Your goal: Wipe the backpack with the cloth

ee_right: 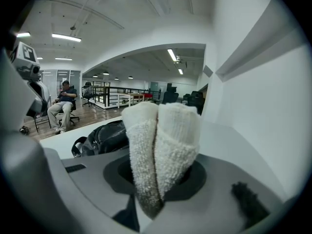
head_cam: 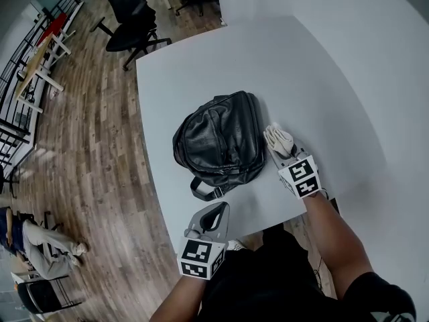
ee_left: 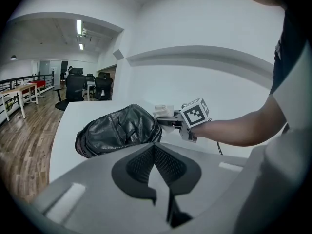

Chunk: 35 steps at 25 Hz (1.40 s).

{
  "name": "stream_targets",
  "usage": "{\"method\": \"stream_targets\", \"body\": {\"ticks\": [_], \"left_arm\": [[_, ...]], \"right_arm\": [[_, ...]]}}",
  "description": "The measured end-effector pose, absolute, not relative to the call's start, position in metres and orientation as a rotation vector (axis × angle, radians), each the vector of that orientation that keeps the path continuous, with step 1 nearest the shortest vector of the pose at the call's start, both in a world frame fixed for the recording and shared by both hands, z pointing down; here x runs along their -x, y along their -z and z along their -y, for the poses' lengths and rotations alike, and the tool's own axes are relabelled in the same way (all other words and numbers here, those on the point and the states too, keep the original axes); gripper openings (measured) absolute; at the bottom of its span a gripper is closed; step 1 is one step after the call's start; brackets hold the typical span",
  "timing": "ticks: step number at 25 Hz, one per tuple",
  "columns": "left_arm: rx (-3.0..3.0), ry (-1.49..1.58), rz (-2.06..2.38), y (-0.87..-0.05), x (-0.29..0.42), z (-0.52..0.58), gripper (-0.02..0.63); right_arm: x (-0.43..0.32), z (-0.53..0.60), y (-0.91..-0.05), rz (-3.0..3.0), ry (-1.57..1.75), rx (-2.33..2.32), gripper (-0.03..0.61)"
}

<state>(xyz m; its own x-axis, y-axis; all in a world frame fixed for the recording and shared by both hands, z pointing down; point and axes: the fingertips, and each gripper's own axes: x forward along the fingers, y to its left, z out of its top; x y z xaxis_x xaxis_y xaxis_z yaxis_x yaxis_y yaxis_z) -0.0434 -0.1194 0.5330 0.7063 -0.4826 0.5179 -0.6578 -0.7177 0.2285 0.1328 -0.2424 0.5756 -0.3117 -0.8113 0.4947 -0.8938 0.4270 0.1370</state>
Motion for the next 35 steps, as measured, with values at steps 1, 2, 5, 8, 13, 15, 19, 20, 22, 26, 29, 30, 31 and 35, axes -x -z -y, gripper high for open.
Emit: {"method": "stream_targets", "body": {"ticks": [1, 2, 5, 8, 13, 15, 19, 20, 22, 26, 29, 30, 31, 35], "left_arm": [[-2.521, -0.605, 0.879, -0.533, 0.046, 0.118, 0.006], [-2.525, -0.605, 0.874, -0.532, 0.048, 0.116, 0.006], [-2.531, -0.591, 0.874, -0.530, 0.055, 0.114, 0.006], [-2.536, -0.583, 0.875, -0.531, 0.063, 0.111, 0.006], [-2.552, -0.569, 0.857, -0.531, 0.073, 0.101, 0.006], [-2.556, -0.560, 0.853, -0.531, 0.078, 0.098, 0.006], [-2.559, -0.546, 0.844, -0.532, 0.087, 0.091, 0.006], [-2.562, -0.546, 0.837, -0.531, 0.088, 0.088, 0.006], [-2.567, -0.545, 0.824, -0.531, 0.092, 0.083, 0.006], [-2.569, -0.537, 0.831, -0.530, 0.104, 0.077, 0.006], [-2.567, -0.532, 0.840, -0.529, 0.113, 0.073, 0.006], [-2.567, -0.529, 0.845, -0.528, 0.116, 0.072, 0.006], [-2.567, -0.526, 0.849, -0.528, 0.119, 0.070, 0.006], [-2.564, -0.517, 0.867, -0.526, 0.130, 0.064, 0.006]], "right_arm": [[-0.131, 0.239, -0.576, 2.185, -0.222, -1.441, 0.100], [-0.130, 0.236, -0.575, 2.180, -0.221, -1.443, 0.099], [-0.124, 0.227, -0.576, 2.161, -0.212, -1.445, 0.098], [-0.119, 0.217, -0.579, 2.140, -0.201, -1.440, 0.098], [-0.114, 0.202, -0.578, 2.089, -0.197, -1.465, 0.099], [-0.112, 0.198, -0.578, 2.072, -0.201, -1.478, 0.099], [-0.101, 0.184, -0.578, 2.056, -0.210, -1.473, 0.099], [-0.098, 0.181, -0.578, 2.051, -0.213, -1.473, 0.099], [-0.093, 0.175, -0.578, 2.044, -0.222, -1.479, 0.098], [-0.079, 0.167, -0.580, 2.039, -0.234, -1.482, 0.098], [-0.071, 0.161, -0.581, 2.039, -0.246, -1.488, 0.100], [-0.068, 0.159, -0.582, 2.039, -0.249, -1.490, 0.100], [-0.065, 0.157, -0.582, 2.039, -0.254, -1.491, 0.100], [-0.052, 0.149, -0.586, 2.049, -0.275, -1.485, 0.098]]}}
